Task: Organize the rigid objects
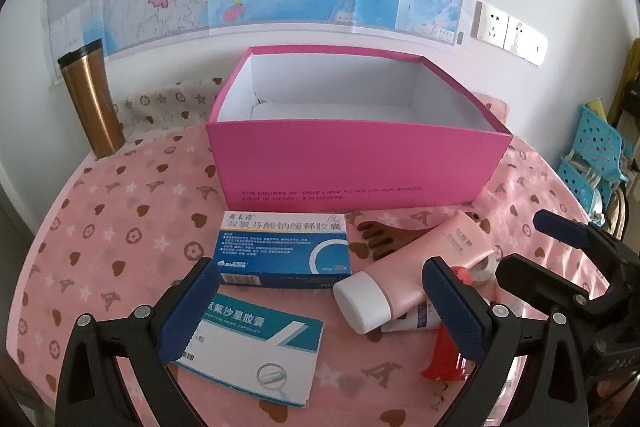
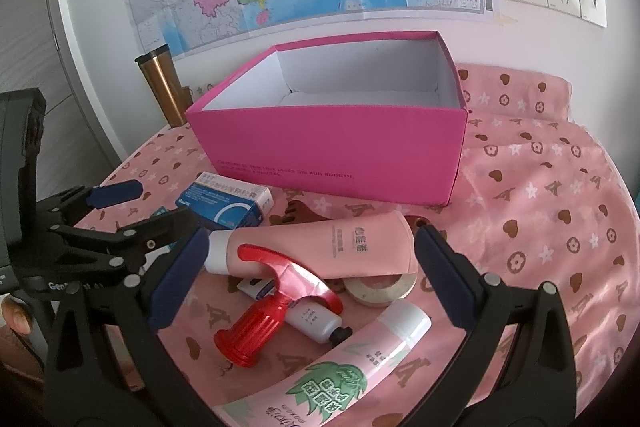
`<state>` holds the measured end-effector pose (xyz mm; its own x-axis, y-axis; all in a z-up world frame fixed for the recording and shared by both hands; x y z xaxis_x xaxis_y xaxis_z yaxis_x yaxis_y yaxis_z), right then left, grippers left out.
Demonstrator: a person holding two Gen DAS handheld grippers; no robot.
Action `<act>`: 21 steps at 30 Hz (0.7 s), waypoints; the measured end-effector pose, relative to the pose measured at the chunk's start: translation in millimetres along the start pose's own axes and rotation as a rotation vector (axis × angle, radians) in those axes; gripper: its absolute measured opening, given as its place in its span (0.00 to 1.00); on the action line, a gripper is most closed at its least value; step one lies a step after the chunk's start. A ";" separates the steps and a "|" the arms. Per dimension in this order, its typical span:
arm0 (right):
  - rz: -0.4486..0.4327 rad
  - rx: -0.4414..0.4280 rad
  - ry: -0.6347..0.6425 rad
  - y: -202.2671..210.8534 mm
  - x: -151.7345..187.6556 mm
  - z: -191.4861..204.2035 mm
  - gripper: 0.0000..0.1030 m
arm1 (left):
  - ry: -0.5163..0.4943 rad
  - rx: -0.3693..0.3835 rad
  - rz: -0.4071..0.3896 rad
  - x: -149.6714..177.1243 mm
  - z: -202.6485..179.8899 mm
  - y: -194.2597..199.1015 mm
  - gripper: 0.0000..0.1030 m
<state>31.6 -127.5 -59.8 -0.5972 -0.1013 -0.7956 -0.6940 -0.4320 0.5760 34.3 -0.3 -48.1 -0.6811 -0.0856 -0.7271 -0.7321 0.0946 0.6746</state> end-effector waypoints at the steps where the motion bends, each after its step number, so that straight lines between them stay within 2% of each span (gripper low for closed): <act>1: 0.003 -0.002 -0.002 -1.1 0.6 -1.3 1.00 | 0.002 0.003 0.003 0.9 1.1 -0.7 1.00; 7: 0.025 -0.022 -0.014 -3.0 5.7 -6.9 0.98 | 0.006 0.040 0.027 12.2 6.8 -5.2 1.00; 10: 0.053 -0.044 -0.005 -4.3 10.3 -6.5 0.90 | 0.003 0.079 0.051 21.6 3.3 -8.3 1.00; 12: 0.074 -0.066 0.007 -6.3 13.5 -3.0 0.79 | -0.010 0.095 0.066 28.2 -0.8 -10.0 1.00; 21: 0.152 -0.123 0.071 -31.9 23.0 12.0 0.54 | -0.081 0.153 0.098 36.9 -20.2 -9.6 1.00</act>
<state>35.2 -105.2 -94.2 -0.6582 -0.2347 -0.7153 -0.5414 -0.5126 0.6664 15.9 -24.4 -78.9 -0.7413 0.0113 -0.6711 -0.6479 0.2492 0.7198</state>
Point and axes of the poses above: each gripper's, at about its wrist camera, not at the fingertips, and y roughly against the way its jaws point, z to its left, x to its underside, the point moved 7 cm from there along -y, roughly the way its jaws point, and after that the axes turned 5 degrees about x, right-handed, at the moved point
